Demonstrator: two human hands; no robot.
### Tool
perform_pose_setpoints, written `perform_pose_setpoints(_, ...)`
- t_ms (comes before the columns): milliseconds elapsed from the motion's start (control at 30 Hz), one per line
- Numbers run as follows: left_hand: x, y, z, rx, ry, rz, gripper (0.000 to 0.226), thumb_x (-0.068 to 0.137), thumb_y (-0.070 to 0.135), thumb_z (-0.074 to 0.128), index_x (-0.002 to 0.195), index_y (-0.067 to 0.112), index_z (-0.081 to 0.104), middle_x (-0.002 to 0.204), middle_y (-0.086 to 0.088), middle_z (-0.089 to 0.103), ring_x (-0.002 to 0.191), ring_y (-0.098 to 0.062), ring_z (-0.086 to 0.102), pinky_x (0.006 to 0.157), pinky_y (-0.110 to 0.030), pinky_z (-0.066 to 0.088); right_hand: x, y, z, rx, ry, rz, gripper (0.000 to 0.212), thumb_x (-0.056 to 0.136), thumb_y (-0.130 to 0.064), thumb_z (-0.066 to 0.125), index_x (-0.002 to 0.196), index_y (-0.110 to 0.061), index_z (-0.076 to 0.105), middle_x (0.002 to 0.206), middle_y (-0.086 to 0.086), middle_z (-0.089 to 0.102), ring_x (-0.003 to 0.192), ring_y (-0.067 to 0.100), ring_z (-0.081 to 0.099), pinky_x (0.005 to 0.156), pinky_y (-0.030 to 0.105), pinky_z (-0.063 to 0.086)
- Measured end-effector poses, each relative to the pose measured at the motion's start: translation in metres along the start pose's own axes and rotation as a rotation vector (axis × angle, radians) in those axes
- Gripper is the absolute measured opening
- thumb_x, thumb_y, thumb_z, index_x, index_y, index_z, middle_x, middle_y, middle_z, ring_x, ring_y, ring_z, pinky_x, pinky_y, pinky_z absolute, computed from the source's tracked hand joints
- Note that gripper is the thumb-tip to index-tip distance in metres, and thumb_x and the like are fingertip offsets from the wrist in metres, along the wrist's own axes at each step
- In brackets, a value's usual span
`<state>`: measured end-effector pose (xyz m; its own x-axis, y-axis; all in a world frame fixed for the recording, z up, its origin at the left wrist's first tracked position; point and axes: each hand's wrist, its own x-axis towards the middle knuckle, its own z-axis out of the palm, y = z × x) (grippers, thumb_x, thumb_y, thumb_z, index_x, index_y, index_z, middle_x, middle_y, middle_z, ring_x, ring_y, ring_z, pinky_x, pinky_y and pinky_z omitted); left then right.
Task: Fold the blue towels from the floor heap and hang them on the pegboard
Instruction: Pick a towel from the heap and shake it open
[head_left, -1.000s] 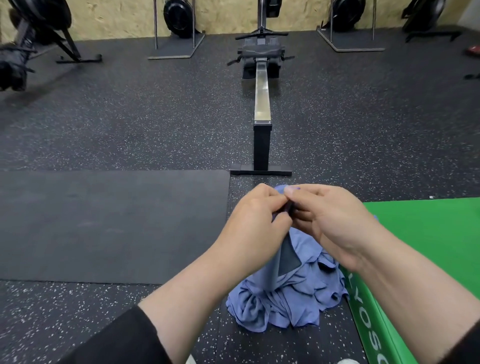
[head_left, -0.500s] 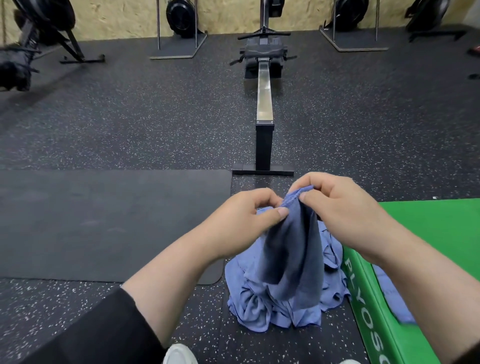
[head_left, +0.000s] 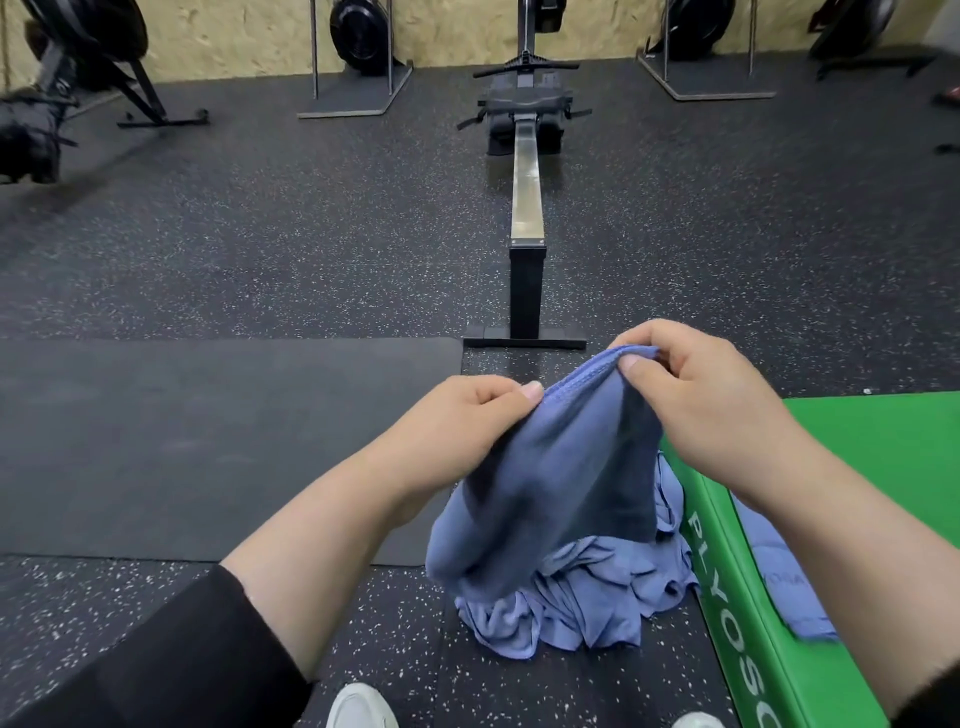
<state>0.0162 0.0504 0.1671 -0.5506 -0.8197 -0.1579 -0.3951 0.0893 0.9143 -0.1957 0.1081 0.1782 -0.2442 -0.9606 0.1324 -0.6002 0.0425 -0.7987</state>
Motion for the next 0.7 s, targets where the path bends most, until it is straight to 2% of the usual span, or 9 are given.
perform_pose_setpoints(100,0.001,-0.006,-0.007,0.063,-0.01,-0.053,0.022,0.096,0.029,0.064,0.083,0.012,0.069,0.069,0.008,0.058,0.065,-0.009,0.045,0.07,-0.031,0.035,0.0,0.003,-0.001,-0.007,0.062,0.002,0.018,0.1,-0.019,0.054,0.094,-0.024,0.07,0.072,-0.02,0.064,0.068,-0.006,0.053,0.058,0.009,0.034)
perform_pose_setpoints(167,0.0,-0.01,-0.011,0.108,-0.023,-0.092,0.018,0.093,0.026,0.068,0.082,0.012,0.069,0.068,0.008,0.059,0.063,-0.01,0.046,0.067,-0.03,0.036,0.0,0.003,0.0,-0.024,0.08,0.004,0.018,0.1,-0.019,0.054,0.095,-0.024,0.069,0.076,-0.014,0.064,0.069,-0.005,0.053,0.059,0.009,0.034)
perform_pose_setpoints(300,0.001,-0.018,-0.02,0.304,0.061,-0.131,0.013,0.088,0.022,0.07,0.082,0.01,0.068,0.069,-0.004,0.065,0.06,-0.014,0.049,0.061,-0.028,0.039,-0.001,0.005,-0.002,-0.039,0.117,0.03,0.018,0.1,-0.019,0.053,0.095,-0.025,0.069,0.081,-0.011,0.066,0.074,0.001,0.055,0.063,0.014,0.037)
perform_pose_setpoints(400,0.001,-0.021,-0.03,0.509,0.108,-0.121,0.007,0.086,0.019,0.067,0.079,0.02,0.066,0.075,-0.002,0.07,0.065,-0.016,0.058,0.061,-0.028,0.044,-0.001,0.008,-0.005,-0.052,0.118,0.04,0.018,0.099,-0.019,0.054,0.095,-0.025,0.07,0.083,-0.009,0.067,0.078,0.006,0.057,0.065,0.016,0.039)
perform_pose_setpoints(533,-0.001,-0.026,-0.045,0.747,0.195,-0.195,0.019,0.083,0.012,0.055,0.074,0.029,0.058,0.084,0.003,0.07,0.082,-0.025,0.065,0.063,-0.029,0.043,-0.004,0.01,-0.01,-0.04,0.137,0.041,0.017,0.1,-0.017,0.054,0.095,-0.023,0.069,0.084,-0.009,0.068,0.075,0.005,0.055,0.065,0.018,0.039)
perform_pose_setpoints(600,-0.002,-0.027,-0.06,0.719,0.252,-0.223,0.019,0.084,0.01,0.054,0.076,0.027,0.059,0.087,-0.001,0.071,0.079,-0.028,0.064,0.064,-0.03,0.046,-0.005,0.012,-0.015,-0.038,0.163,0.054,0.017,0.1,-0.018,0.054,0.096,-0.022,0.069,0.085,-0.008,0.068,0.077,0.011,0.056,0.067,0.024,0.041)
perform_pose_setpoints(700,-0.007,-0.027,-0.086,0.536,0.33,-0.249,0.016,0.085,0.009,0.056,0.08,0.022,0.064,0.081,-0.005,0.071,0.064,-0.028,0.066,0.06,-0.029,0.047,-0.006,0.019,-0.023,-0.034,0.159,0.078,0.016,0.099,-0.018,0.054,0.093,-0.023,0.069,0.085,-0.008,0.069,0.076,0.011,0.057,0.067,0.03,0.042)
